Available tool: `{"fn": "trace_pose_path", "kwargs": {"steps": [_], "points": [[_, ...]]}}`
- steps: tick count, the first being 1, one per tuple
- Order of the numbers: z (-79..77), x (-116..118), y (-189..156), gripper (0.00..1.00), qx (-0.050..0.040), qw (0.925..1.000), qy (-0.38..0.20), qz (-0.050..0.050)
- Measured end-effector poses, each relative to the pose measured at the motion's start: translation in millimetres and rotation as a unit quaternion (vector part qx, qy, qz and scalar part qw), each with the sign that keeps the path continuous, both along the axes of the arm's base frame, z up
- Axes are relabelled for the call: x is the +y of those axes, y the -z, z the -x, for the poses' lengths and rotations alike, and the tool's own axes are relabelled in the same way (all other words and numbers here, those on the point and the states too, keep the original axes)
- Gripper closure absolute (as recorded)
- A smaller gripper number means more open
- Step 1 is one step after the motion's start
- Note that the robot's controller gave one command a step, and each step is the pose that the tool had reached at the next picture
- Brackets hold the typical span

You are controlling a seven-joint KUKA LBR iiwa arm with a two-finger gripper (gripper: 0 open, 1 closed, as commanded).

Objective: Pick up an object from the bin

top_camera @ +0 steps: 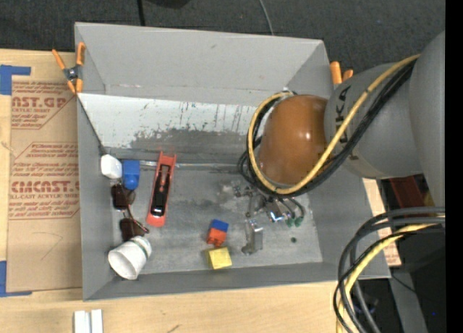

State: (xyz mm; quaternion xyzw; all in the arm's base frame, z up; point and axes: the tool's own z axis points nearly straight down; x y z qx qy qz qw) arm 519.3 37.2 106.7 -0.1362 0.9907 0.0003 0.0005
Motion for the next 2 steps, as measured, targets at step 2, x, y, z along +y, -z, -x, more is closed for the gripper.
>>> {"fn": "trace_pose_path", "kwargs": {"steps": [2], "points": [[3.7, 19, 33, 0.0, -0.0011, 0.9936, -0.113, 0.0]]}}
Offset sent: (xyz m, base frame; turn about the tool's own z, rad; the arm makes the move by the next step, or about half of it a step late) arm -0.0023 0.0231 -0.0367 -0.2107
